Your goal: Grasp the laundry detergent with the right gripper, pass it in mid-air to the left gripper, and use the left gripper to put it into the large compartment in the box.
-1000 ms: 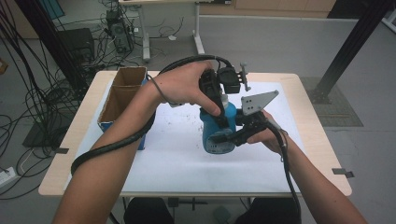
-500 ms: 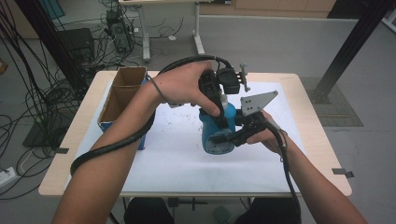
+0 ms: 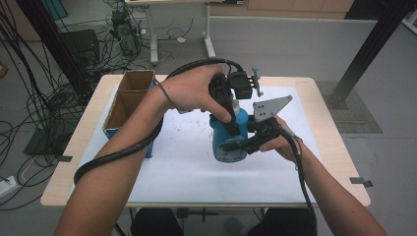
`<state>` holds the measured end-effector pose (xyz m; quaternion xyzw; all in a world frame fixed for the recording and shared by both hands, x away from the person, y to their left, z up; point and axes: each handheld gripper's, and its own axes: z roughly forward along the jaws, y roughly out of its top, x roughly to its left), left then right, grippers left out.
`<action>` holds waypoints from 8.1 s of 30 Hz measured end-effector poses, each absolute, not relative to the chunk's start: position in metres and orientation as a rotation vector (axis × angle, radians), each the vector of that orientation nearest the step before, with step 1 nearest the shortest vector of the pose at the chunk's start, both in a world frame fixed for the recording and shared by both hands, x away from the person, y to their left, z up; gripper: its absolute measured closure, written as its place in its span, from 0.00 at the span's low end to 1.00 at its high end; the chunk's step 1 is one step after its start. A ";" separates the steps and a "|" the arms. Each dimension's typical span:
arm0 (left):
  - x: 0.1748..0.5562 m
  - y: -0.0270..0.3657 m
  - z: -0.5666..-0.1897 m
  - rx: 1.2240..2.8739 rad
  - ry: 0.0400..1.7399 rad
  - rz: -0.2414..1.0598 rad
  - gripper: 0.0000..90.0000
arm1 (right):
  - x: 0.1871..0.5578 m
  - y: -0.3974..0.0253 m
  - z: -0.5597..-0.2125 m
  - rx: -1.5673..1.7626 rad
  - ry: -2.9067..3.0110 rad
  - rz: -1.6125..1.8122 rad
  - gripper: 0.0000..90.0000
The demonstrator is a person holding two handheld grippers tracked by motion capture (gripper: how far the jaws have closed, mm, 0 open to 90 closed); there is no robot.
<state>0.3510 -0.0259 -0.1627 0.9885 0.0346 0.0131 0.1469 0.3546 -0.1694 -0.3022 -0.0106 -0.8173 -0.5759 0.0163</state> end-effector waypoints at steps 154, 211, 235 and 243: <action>0.360 0.008 -0.159 2.863 0.535 0.135 0.42 | 0.379 -0.255 -0.265 -0.592 -2.869 -1.265 0.03; 0.402 0.126 -0.065 2.641 1.311 0.314 0.42 | 0.425 -0.292 -0.203 -1.065 -3.137 -0.416 0.07; 0.431 0.192 -0.063 2.341 1.754 0.401 0.42 | 0.433 -0.291 -0.181 -1.107 -3.156 -0.382 0.06; 0.441 0.209 -0.087 2.258 1.868 0.388 0.42 | 0.433 -0.288 -0.183 -1.104 -3.162 -0.372 0.06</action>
